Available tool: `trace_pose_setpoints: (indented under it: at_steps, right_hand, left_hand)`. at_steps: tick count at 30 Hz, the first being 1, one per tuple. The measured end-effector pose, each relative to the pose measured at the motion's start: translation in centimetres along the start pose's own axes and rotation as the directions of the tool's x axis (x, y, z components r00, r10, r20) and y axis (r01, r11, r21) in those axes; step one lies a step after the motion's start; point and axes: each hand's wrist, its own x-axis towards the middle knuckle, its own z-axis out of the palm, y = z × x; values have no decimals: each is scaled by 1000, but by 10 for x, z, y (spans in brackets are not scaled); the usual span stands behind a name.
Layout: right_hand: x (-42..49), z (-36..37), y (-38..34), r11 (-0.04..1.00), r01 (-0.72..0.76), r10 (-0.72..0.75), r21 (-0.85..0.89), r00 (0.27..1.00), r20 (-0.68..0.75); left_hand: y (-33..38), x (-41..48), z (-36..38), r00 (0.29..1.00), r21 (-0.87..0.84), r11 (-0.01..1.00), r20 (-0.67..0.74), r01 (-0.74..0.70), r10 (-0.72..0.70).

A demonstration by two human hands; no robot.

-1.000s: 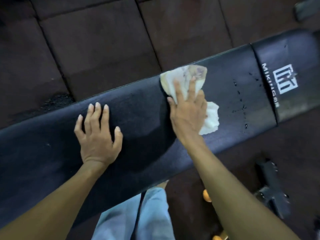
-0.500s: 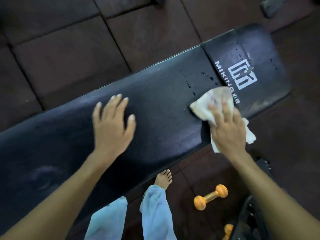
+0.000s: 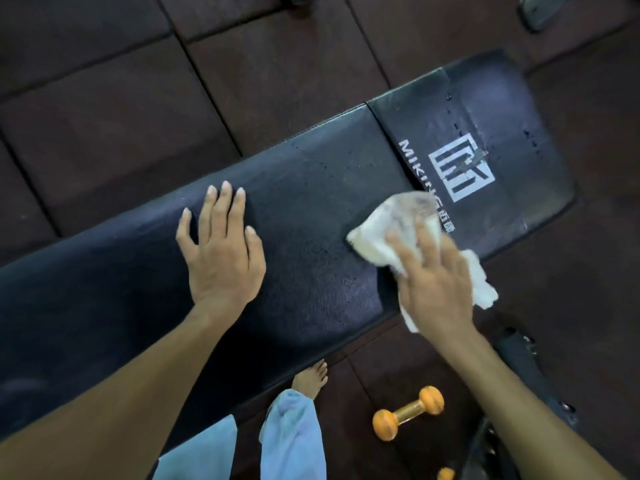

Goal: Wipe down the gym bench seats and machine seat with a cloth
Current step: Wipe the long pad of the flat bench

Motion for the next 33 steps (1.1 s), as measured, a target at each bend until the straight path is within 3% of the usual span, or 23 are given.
trace_pose_setpoints:
  at_steps: [3, 5, 7, 10, 13, 16, 21, 23, 26, 28, 30, 33]
  right_hand:
    - [65, 1, -22, 956, -286, 288, 64, 957, -38]
    - [98, 5, -59, 916, -382, 384, 121, 923, 10]
    - [107, 8, -91, 930, -340, 341, 141, 940, 15]
    - [81, 8, -98, 995, -60, 67, 81, 995, -80]
    - [35, 6, -72, 992, 105, -103, 73, 994, -39]
    - [29, 0, -53, 995, 60, -58, 79, 998, -15]
    - [146, 5, -88, 944, -277, 286, 181, 958, -27]
    - [175, 9, -116, 950, -236, 252, 206, 966, -55]
    - [154, 17, -135, 989, 47, -32, 138, 994, -104]
    - [129, 20, -116, 980, 142, -127, 136, 985, -116]
    - [128, 18, -82, 990, 117, -108, 85, 989, -103]
    - [163, 8, -57, 987, -125, 127, 97, 992, -21]
  left_hand:
    - [0, 2, 1, 1000, 12, 1000, 4, -4, 4]
    - [1, 2, 1, 1000, 25, 1000, 7, -2, 2]
    - [1, 2, 1, 1000, 30, 1000, 11, 0, 0]
    - [1, 2, 2, 1000, 24, 1000, 10, 9, -9]
    - [2, 3, 3, 1000, 41, 999, 9, 21, -22]
    - [1, 3, 3, 1000, 54, 998, 21, 22, -24]
    - [-1, 5, 3, 1000, 73, 997, 12, 4, -5]
    - [0, 4, 4, 1000, 74, 997, 15, 3, -4]
    - [0, 3, 4, 1000, 80, 997, 22, -5, 3]
    - [0, 3, 3, 1000, 84, 996, 27, 7, -10]
    - [0, 3, 3, 999, 65, 998, 28, 16, -18]
    - [1, 4, 3, 999, 55, 998, 32, 10, -12]
